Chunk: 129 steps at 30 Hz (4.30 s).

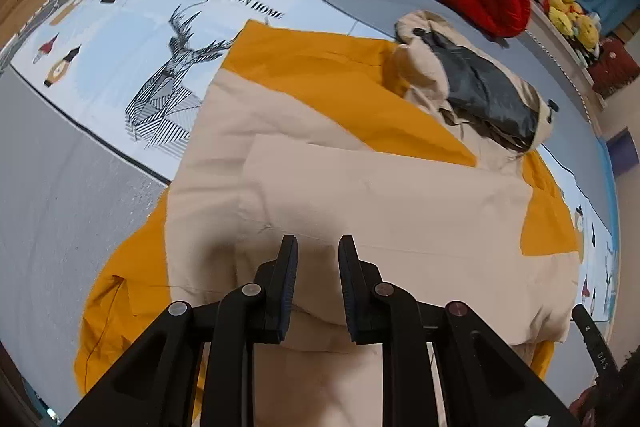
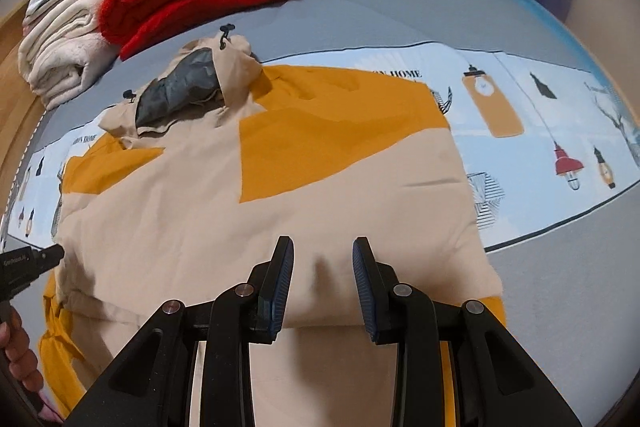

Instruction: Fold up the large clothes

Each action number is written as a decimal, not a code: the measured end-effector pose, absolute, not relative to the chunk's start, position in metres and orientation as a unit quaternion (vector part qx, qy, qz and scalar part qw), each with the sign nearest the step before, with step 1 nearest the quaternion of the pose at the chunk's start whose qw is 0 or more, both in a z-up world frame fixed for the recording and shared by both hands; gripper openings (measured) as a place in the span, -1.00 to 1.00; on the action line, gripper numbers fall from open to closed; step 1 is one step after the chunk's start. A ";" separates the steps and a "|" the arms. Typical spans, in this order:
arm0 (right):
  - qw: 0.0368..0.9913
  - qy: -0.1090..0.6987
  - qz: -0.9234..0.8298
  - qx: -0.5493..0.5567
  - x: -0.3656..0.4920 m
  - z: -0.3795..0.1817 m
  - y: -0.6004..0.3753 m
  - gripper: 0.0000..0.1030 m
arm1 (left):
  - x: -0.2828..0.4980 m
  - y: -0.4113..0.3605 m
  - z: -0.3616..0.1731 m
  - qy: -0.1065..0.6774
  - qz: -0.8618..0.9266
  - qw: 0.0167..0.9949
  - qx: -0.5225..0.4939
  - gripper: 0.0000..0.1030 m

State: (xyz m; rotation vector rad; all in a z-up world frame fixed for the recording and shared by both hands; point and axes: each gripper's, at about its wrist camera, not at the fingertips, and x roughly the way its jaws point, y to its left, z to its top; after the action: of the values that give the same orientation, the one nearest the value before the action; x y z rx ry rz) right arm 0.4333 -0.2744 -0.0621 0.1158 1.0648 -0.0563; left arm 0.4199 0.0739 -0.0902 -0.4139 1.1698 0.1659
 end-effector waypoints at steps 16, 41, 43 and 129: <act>0.881 0.470 -0.030 0.043 0.399 -0.023 -0.288 -0.37 | 0.412 0.047 -0.049 0.457 0.049 0.880 -0.121 -0.64; 0.869 0.485 -0.024 0.095 0.423 -0.011 -0.325 -0.75 | 0.657 0.033 -0.061 0.483 0.007 0.871 -0.092 -0.65; 0.868 0.488 -0.022 0.091 0.425 -0.014 -0.324 -0.73 | 0.687 0.040 -0.079 0.506 0.017 0.855 -0.117 -0.65; 0.799 0.519 0.096 0.288 0.453 -0.073 -0.278 -0.24 | 0.418 0.023 -0.041 0.521 -0.290 0.777 -0.202 -0.33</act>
State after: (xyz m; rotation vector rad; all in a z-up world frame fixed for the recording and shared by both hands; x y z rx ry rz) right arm 0.4528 -0.2776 -0.0728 0.6180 1.1141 0.2061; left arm 0.4183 0.0226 -0.0410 -0.4373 1.1278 -0.6264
